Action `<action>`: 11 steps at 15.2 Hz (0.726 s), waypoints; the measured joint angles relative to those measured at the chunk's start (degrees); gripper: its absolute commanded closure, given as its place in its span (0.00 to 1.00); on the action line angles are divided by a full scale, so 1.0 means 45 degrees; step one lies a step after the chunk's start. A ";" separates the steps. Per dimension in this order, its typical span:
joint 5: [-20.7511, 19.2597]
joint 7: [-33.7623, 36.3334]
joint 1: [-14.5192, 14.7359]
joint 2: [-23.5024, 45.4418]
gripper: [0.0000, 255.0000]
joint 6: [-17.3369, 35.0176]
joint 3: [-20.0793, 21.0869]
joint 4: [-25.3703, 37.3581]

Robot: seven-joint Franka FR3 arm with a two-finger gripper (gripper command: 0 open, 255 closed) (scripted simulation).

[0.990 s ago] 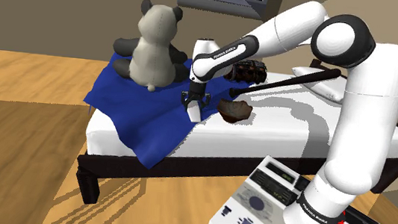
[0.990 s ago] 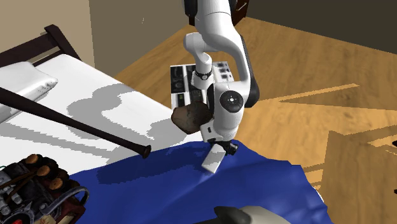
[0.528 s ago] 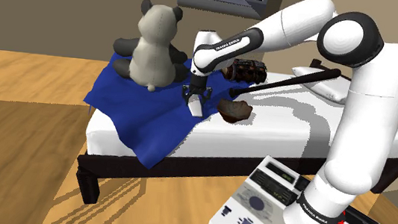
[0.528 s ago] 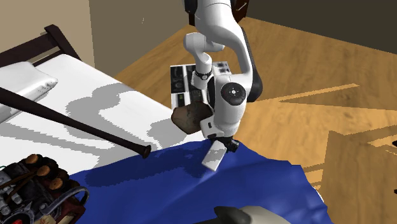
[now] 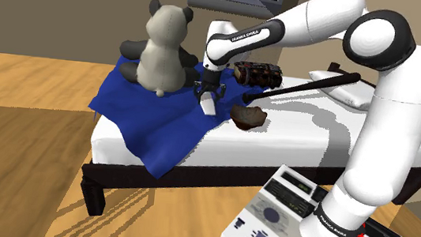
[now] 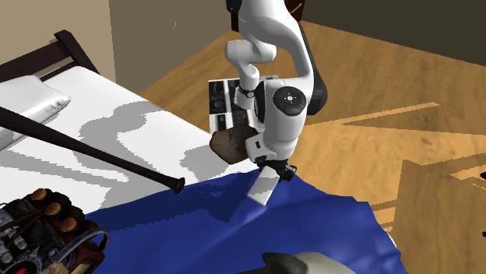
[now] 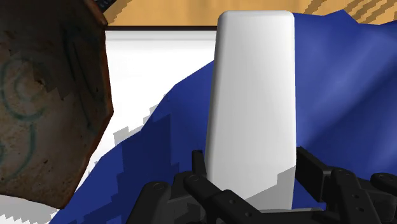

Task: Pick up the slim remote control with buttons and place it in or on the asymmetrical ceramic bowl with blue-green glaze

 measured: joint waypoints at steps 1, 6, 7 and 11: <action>0.0013 0.0013 0.0008 -0.0100 1.00 -0.0145 0.0010 0.0043; 0.0048 -0.0008 0.0008 -0.0316 1.00 -0.0974 0.0022 0.0660; 0.0061 -0.0025 0.0000 -0.0392 1.00 -0.1114 0.0021 0.0725; 0.0086 -0.0062 -0.0016 -0.0536 1.00 -0.1739 0.0017 0.1204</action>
